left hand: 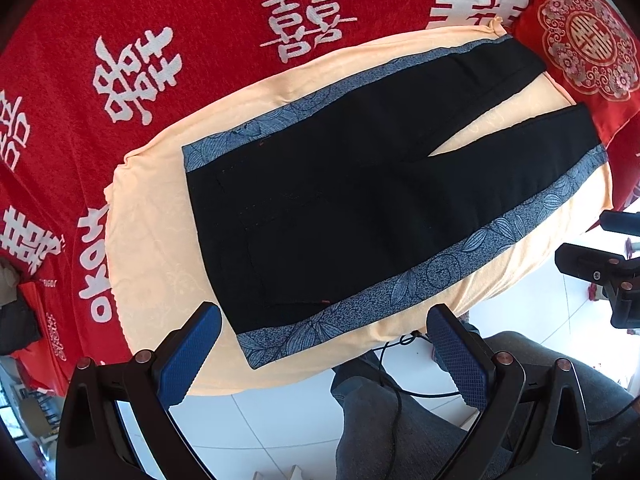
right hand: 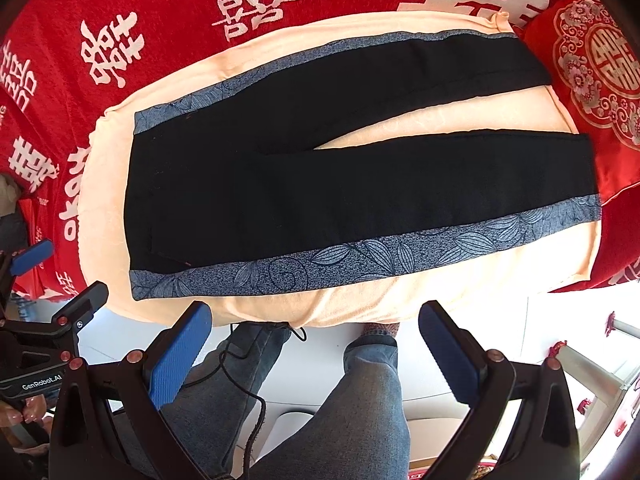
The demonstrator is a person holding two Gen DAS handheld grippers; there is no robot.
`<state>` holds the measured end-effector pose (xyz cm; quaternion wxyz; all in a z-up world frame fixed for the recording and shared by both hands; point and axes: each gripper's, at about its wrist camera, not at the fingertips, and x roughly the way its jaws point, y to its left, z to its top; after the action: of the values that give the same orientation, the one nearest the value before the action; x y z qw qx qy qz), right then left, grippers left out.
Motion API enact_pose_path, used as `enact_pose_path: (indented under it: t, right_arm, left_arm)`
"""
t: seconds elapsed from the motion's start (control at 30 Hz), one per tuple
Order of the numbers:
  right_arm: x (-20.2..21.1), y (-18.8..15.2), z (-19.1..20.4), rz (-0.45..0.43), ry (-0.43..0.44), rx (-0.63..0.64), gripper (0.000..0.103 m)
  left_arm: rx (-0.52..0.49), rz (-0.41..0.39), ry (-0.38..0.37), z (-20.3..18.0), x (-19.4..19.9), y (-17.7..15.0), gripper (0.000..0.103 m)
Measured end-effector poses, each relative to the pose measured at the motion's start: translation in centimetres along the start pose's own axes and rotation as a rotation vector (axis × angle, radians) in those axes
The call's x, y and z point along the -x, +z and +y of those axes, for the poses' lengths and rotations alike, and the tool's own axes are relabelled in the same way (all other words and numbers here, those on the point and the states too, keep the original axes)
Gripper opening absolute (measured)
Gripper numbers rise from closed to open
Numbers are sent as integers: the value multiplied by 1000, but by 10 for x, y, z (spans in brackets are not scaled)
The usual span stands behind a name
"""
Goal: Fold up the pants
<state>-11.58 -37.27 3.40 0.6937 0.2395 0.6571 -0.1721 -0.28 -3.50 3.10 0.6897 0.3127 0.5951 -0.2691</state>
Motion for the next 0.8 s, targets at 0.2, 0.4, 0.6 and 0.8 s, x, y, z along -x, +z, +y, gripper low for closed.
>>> enact_pose_path:
  t: [0.2, 0.4, 0.6, 0.8]
  right_arm:
    - [0, 2, -2, -7, 30, 4, 103]
    - [2, 12, -14, -28, 78, 13, 103]
    - [4, 16, -35, -16, 108, 74, 103]
    - [-1, 9, -61, 21, 107, 161, 103]
  left_arm:
    - [33, 15, 23, 3, -2, -5, 103]
    - [64, 2, 76, -3, 4, -8, 103]
    - [187, 14, 99, -13, 4, -14, 103]
    - [301, 46, 107, -35, 3, -27, 103]
